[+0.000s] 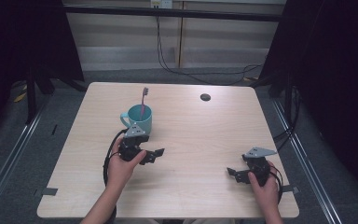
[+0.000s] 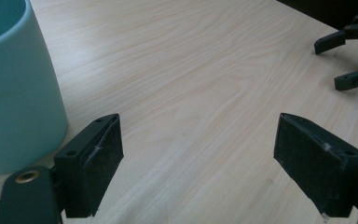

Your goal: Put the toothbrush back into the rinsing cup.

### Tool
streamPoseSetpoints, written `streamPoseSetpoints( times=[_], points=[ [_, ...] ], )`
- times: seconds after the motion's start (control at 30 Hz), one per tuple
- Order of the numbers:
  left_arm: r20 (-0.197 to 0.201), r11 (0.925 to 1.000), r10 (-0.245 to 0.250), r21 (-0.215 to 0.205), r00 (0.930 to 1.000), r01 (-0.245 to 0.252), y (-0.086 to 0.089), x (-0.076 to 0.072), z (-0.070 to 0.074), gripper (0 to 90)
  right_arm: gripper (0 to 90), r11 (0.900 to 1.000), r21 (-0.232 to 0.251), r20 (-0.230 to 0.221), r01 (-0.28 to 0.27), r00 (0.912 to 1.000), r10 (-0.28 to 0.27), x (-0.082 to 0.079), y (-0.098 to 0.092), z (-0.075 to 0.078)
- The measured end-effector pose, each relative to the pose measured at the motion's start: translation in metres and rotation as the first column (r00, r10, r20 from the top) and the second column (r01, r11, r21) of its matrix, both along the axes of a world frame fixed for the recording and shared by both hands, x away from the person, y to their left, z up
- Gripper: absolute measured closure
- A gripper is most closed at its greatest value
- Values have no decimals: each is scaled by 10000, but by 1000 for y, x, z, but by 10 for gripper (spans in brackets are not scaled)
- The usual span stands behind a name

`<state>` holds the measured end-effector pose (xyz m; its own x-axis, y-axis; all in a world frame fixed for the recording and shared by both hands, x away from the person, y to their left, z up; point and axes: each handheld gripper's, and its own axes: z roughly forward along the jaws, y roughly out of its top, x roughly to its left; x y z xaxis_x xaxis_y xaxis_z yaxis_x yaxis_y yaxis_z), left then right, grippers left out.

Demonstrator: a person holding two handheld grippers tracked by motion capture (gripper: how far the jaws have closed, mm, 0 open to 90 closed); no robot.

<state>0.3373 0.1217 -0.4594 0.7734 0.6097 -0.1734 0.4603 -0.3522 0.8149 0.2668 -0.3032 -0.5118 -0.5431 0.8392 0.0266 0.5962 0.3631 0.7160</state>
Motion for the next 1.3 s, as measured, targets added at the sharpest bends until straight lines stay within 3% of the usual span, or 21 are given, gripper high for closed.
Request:
streamPoseSetpoints(
  times=[0.37,0.73,1.07,1.3],
  points=[
    [-160,9998,-97,187,9998,100,-1,-6,-19,156,114,10000,-3,-3,2,10000,-2,0,0,0],
    [-330,9974,-321,635,9989,342,-6,-14,-37,157,113,10000,-1,-1,3,10000,-3,0,0,0],
    [-107,9882,-544,1430,9985,553,-13,-21,-46,157,113,10000,-2,1,-1,10000,1,0,0,0],
    [16,9822,-676,1759,9977,663,-16,-24,-49,157,114,10000,0,-1,0,10000,0,0,0,0]
  ],
)
